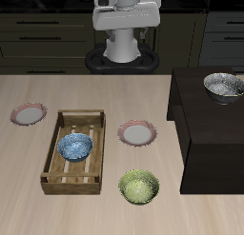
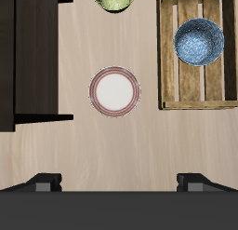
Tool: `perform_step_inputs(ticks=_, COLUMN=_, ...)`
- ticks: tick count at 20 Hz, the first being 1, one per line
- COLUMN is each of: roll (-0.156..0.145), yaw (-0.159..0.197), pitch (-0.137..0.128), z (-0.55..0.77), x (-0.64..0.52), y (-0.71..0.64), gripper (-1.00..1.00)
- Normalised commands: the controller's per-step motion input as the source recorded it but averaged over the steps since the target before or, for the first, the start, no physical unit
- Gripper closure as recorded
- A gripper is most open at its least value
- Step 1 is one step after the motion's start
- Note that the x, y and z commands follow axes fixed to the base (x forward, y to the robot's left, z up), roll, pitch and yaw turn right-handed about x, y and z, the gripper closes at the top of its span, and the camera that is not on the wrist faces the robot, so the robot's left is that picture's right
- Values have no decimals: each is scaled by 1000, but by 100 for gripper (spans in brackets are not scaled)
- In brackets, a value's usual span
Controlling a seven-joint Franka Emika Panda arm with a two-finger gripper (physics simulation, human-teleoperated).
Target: Place the black bowl onto the plate that is in the table center and place the green bowl onto the plate that is next to the blue bowl
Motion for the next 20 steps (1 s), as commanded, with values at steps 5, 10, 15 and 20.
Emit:
perform_step_inputs(ticks=5, roll=-27, yaw=39, pitch=-80, z=310, x=254, y=399, gripper=-100)
perform_step_inputs(ticks=10, roll=22, yaw=14, pitch=-51, z=321, x=285, y=544, gripper=-100)
perform_step_inputs(ticks=15, roll=12, yaw=-6, pitch=-5, z=215, x=380, y=545, gripper=-100)
perform_step_inputs(ticks=20, roll=8, yaw=-1, pitch=3, z=25, x=326, y=407, gripper=-100)
